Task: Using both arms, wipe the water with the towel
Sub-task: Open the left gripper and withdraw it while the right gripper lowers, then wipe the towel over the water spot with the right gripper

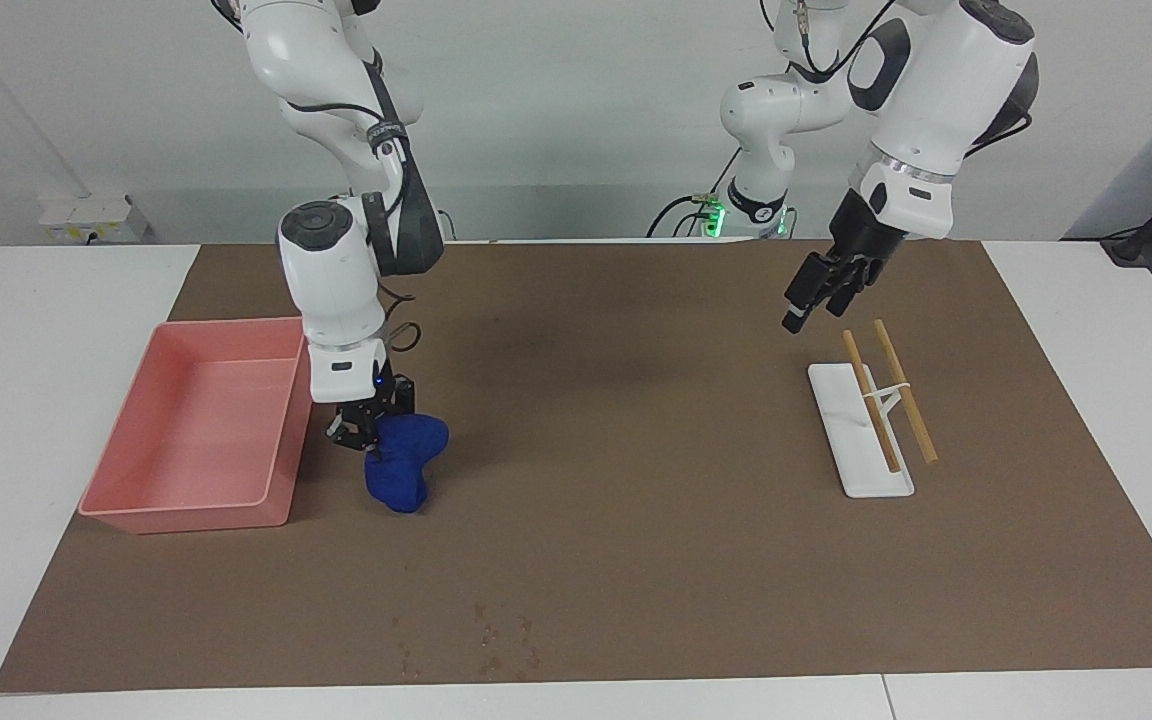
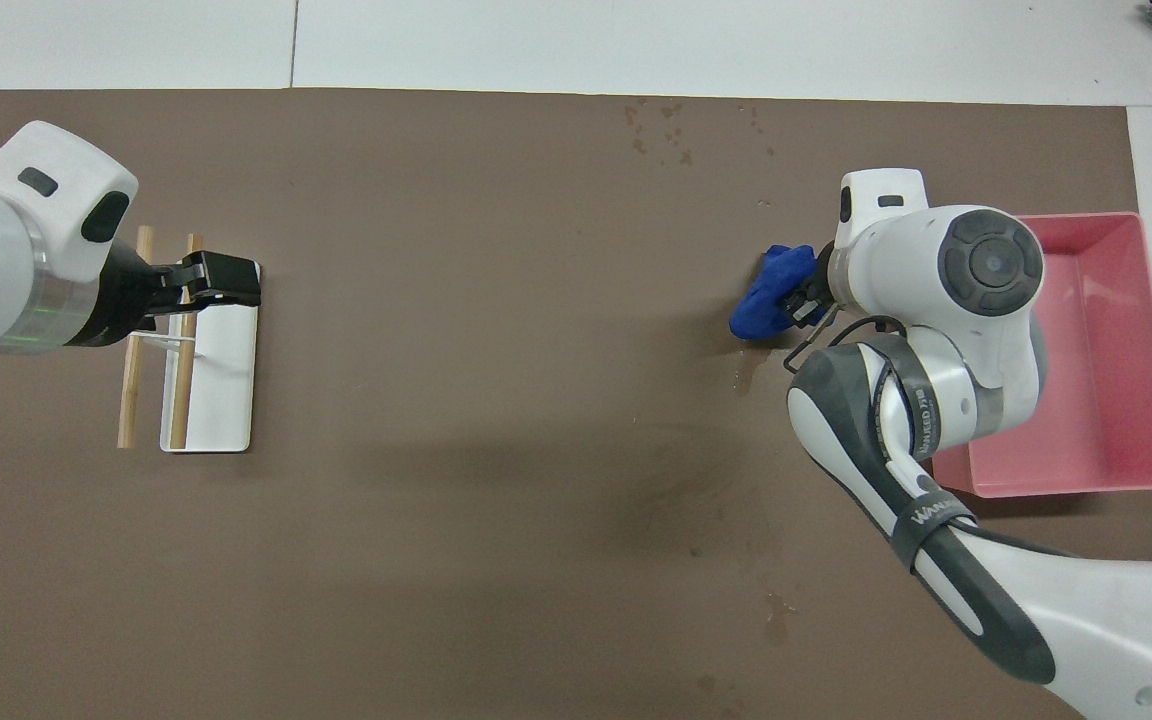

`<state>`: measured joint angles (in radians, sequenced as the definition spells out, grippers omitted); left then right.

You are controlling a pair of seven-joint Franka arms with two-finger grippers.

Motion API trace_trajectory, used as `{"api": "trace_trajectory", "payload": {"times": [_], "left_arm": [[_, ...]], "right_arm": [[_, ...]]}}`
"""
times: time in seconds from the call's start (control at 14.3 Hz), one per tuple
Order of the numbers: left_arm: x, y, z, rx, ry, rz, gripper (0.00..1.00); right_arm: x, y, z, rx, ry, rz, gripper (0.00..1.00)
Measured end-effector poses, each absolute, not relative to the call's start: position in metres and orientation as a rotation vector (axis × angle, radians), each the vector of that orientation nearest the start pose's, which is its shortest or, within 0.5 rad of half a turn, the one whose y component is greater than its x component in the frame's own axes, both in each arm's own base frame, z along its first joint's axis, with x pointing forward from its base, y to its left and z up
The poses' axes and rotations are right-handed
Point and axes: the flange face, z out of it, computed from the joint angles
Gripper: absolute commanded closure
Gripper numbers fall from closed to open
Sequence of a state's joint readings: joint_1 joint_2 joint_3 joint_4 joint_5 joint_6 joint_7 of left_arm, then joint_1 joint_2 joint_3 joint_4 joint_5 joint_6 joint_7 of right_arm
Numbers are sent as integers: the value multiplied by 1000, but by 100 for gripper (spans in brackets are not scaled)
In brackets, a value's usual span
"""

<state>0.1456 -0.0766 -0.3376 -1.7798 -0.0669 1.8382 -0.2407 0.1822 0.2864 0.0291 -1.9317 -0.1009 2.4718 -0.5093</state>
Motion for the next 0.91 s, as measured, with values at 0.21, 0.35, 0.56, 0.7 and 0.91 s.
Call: {"api": "trace_trajectory", "payload": {"times": [0.21, 0.35, 0.56, 0.7, 0.91], "left_arm": [[534, -91, 618, -3124, 162, -70, 0], [532, -83, 636, -3097, 231, 9, 0], [540, -77, 639, -3096, 253, 42, 0], [543, -66, 637, -3097, 252, 54, 0], [544, -56, 631, -3098, 237, 71, 0]], "right_arm": [[617, 155, 345, -3022, -1009, -397, 100], [607, 169, 335, -3052, -858, -365, 100], [593, 162, 315, -3054, -650, -249, 100], [585, 151, 310, -3055, -556, -142, 100], [575, 137, 309, -3009, -300, 24, 100]]}}
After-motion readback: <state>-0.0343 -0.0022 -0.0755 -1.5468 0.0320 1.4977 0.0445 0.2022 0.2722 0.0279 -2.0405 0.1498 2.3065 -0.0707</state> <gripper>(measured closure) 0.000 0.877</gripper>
